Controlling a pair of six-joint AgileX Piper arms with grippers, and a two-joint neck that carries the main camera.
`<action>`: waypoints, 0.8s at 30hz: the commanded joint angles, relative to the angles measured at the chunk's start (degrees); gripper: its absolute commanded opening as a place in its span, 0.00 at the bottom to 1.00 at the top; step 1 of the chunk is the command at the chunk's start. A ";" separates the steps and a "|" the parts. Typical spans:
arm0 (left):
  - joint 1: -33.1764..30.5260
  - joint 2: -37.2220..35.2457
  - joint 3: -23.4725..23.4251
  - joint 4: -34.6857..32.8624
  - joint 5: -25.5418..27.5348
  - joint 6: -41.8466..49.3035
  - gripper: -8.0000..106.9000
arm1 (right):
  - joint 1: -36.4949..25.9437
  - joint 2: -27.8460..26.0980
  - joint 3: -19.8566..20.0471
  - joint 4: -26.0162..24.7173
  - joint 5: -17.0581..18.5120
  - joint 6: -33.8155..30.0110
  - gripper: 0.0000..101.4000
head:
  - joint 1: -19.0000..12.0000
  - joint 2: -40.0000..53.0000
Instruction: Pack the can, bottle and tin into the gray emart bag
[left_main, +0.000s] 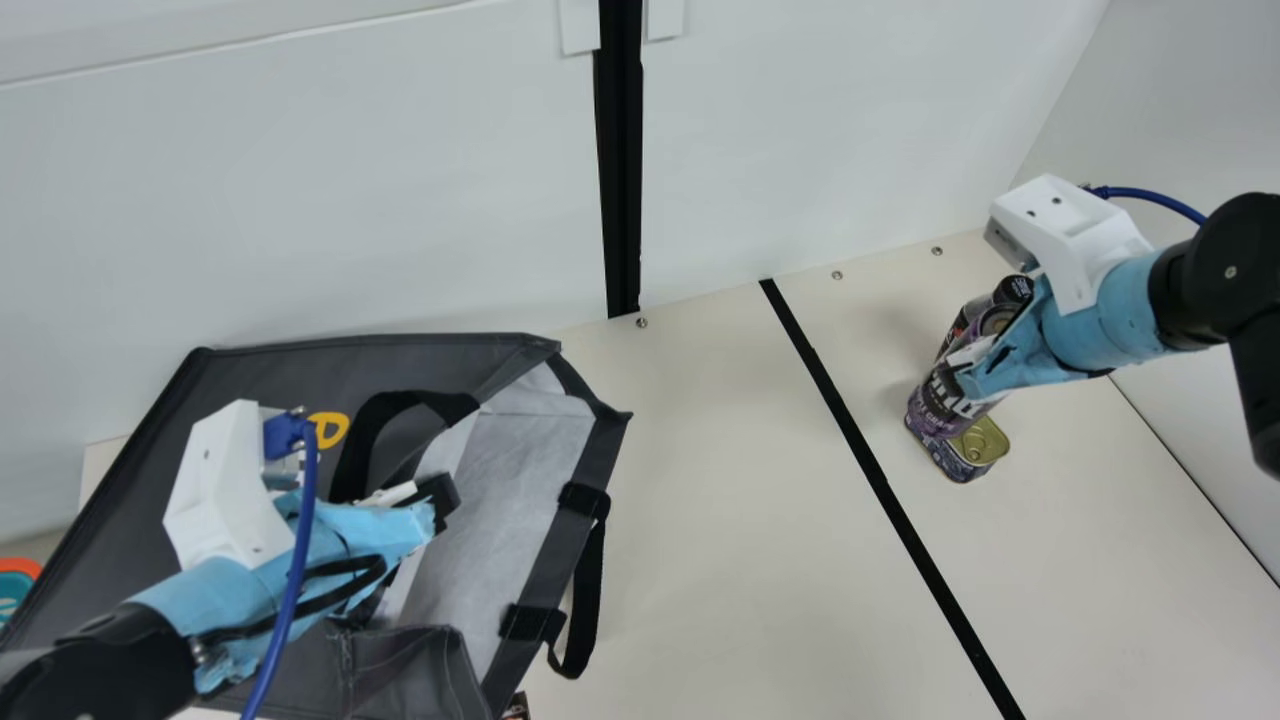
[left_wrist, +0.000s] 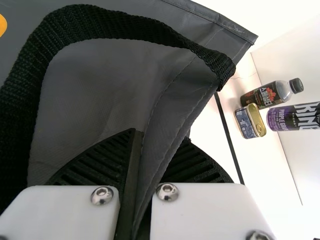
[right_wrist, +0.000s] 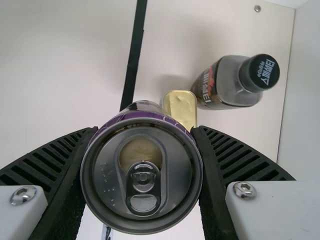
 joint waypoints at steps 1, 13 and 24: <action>0.00 0.00 0.00 0.00 0.00 0.00 0.16 | 1.12 -0.14 0.12 -0.16 -0.02 0.25 0.00 | -1.30 -0.05; 0.00 0.00 0.00 0.00 0.00 0.00 0.16 | 7.37 -1.44 0.63 -0.76 -0.02 1.89 0.00 | -1.30 -0.05; 0.00 0.00 0.00 0.00 0.00 0.00 0.16 | 13.62 -2.31 1.11 -0.81 -0.02 3.25 0.00 | -1.30 -0.05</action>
